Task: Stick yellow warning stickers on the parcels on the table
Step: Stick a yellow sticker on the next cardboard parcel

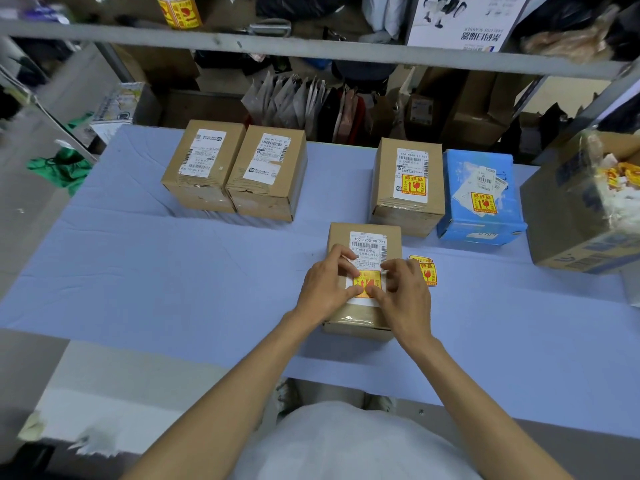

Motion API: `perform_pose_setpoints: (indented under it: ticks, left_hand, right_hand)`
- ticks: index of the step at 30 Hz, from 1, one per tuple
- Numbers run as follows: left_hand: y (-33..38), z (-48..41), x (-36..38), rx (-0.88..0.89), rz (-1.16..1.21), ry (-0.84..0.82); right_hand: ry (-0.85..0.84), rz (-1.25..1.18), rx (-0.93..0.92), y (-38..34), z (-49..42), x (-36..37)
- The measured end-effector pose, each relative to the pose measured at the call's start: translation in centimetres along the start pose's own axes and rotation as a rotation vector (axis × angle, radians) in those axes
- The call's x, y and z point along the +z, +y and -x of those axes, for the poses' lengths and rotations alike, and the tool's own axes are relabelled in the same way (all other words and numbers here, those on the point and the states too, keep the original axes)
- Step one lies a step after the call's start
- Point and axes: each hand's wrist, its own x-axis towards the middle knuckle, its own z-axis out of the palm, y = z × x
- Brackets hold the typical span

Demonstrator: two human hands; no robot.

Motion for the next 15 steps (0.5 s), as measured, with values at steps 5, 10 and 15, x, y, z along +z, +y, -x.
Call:
perform_pose_setpoints:
  ticks: [5, 10, 15]
  left_hand:
    - [-0.3, -0.2, 0.2, 0.004, 0.052, 0.04]
    - [-1.0, -0.1, -0.6, -0.091, 0.147, 0.07]
    - [-0.8, 0.0, -0.5, -0.081, 0.124, 0.053]
  right_hand:
    - [-0.107, -0.069, -0.232, 0.4, -0.1, -0.3]
    - [-0.089, -0.014, -0.189, 1.7, 0.1, -0.7]
    - [-0.072, 0.098, -0.175, 2.0, 0.1, -0.9]
